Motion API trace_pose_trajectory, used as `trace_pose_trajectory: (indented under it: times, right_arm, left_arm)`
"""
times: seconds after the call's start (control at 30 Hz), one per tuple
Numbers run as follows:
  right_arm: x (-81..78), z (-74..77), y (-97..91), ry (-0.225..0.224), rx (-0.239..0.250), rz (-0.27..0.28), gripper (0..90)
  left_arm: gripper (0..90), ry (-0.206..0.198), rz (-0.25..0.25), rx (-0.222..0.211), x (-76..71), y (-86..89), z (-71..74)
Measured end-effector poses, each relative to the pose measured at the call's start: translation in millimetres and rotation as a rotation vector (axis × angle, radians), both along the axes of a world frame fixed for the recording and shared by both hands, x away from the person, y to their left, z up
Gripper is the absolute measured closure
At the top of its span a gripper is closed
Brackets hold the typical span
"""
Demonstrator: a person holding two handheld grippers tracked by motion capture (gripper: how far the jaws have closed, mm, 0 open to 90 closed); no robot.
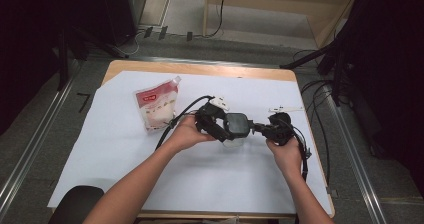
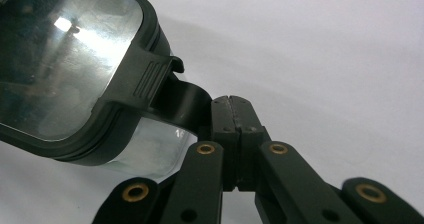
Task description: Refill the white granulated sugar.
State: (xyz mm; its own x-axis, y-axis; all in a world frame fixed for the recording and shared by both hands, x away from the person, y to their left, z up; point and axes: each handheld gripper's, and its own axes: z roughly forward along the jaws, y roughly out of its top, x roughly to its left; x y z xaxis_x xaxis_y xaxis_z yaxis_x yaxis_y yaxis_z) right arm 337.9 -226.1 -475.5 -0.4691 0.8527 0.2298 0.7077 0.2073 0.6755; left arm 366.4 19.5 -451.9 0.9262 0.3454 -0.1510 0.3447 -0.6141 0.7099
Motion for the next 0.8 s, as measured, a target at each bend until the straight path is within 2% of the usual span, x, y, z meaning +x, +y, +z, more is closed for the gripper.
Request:
trace_pose_trajectory:
  times: [0.37,0.43,0.5,0.53,0.6,0.67,0.73,0.8]
  right_arm:
    - [-1.3,1.1,0.7,-0.007,-0.002,0.004,90.0]
    - [-1.5,1.3,0.4,-0.004,0.003,0.006,90.0]
    - [-1.3,1.0,0.4,-0.006,0.014,0.017,90.0]
    - [-1.7,1.2,1.3,0.0,0.018,0.022,90.0]
    - [-2.3,1.1,3.7,-0.004,0.007,0.019,90.0]
    - [-2.0,0.9,3.7,-0.003,0.013,0.025,90.0]
    - [-2.0,0.7,3.5,0.001,0.012,0.024,90.0]
    - [-2.2,0.6,3.4,0.002,0.011,0.027,90.0]
  left_arm:
    - [15.0,-0.006,-0.007,0.015,-0.4,-1.3,8.2]
    - [17.3,0.009,0.017,-0.043,0.6,1.4,13.0]
    - [31.2,0.025,0.02,-0.114,3.6,6.8,20.1]
    - [31.7,0.028,0.014,-0.12,4.0,6.6,23.2]
    - [32.7,0.0,-0.007,-0.098,1.4,2.4,28.0]
    - [33.3,-0.002,-0.031,-0.072,-1.9,-3.7,31.5]
    - [33.3,-0.024,-0.035,-0.038,-4.4,-7.7,32.3]
    - [28.9,-0.031,-0.034,-0.014,-4.3,-9.2,30.8]
